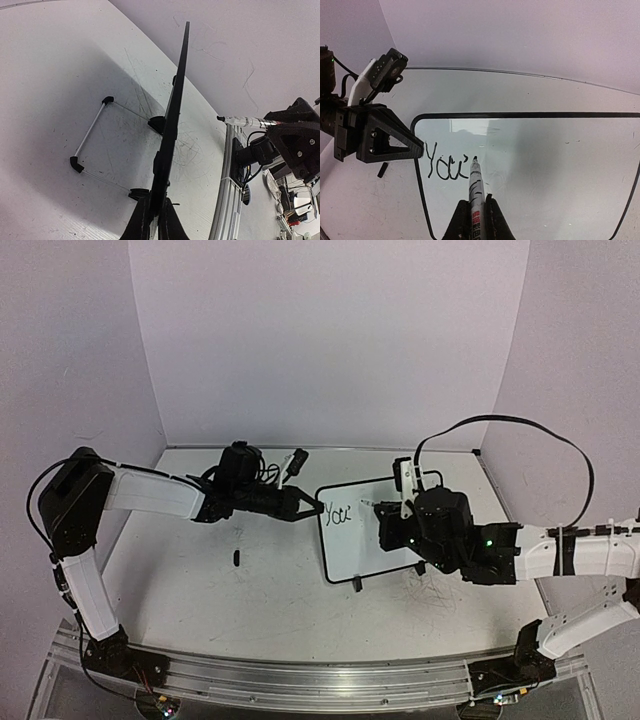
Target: Write a sentence on the whiteboard
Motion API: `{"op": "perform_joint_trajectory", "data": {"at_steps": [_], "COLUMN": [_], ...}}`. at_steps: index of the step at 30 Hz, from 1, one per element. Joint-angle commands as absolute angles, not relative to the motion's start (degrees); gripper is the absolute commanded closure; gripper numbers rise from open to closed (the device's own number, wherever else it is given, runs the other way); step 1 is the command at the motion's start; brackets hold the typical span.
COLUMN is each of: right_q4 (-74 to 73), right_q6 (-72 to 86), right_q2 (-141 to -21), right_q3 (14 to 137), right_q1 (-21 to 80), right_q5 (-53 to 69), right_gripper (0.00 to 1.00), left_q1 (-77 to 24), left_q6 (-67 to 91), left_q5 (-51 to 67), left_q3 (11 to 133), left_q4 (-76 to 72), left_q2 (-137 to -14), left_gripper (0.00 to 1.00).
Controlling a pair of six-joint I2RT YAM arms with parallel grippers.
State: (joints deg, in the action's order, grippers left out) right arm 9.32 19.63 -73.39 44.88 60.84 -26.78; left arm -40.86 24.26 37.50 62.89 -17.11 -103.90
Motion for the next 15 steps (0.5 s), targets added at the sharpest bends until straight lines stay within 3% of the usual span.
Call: {"op": "perform_joint_trajectory", "data": {"at_steps": [1, 15], "right_q4": [9.67, 9.67], "right_q6": [17.9, 15.11], "right_q2": [-74.69, -75.97], "right_q3": [46.94, 47.37], "right_q1": [61.02, 61.18], "right_q5": [-26.56, -25.31], "right_gripper": [1.0, 1.0], "left_q1": [-40.1, -40.08], "left_q6": [24.4, 23.94], "left_q5": [34.17, 35.43], "left_q3": [62.15, 62.42], "left_q4": [-16.87, -16.87], "left_q2": [-101.78, -102.48], "left_gripper": [1.0, 1.0]}}
